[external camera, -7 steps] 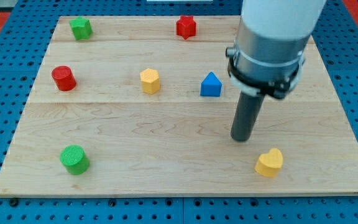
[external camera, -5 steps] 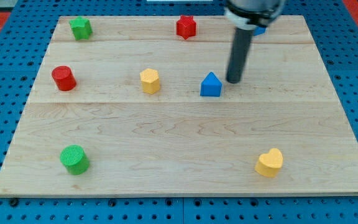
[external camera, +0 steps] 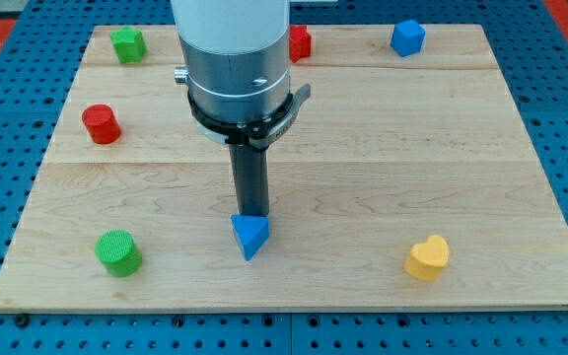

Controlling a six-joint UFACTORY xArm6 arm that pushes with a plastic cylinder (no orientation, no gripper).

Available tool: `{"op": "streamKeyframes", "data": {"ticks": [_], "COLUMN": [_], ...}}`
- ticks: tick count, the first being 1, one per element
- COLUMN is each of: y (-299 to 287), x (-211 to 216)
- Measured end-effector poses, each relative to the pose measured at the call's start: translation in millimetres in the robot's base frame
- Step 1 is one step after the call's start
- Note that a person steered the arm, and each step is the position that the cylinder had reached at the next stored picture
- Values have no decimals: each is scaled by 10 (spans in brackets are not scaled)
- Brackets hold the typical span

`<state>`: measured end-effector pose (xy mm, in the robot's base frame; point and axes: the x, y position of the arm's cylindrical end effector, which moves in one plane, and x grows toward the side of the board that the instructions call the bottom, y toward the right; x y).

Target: Push the blue triangle vertical to the yellow hexagon

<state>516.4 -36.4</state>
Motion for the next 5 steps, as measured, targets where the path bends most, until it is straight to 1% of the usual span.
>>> {"op": "streamKeyframes", "data": {"ticks": [3, 5], "y": [0, -14], "x": [-14, -241]}}
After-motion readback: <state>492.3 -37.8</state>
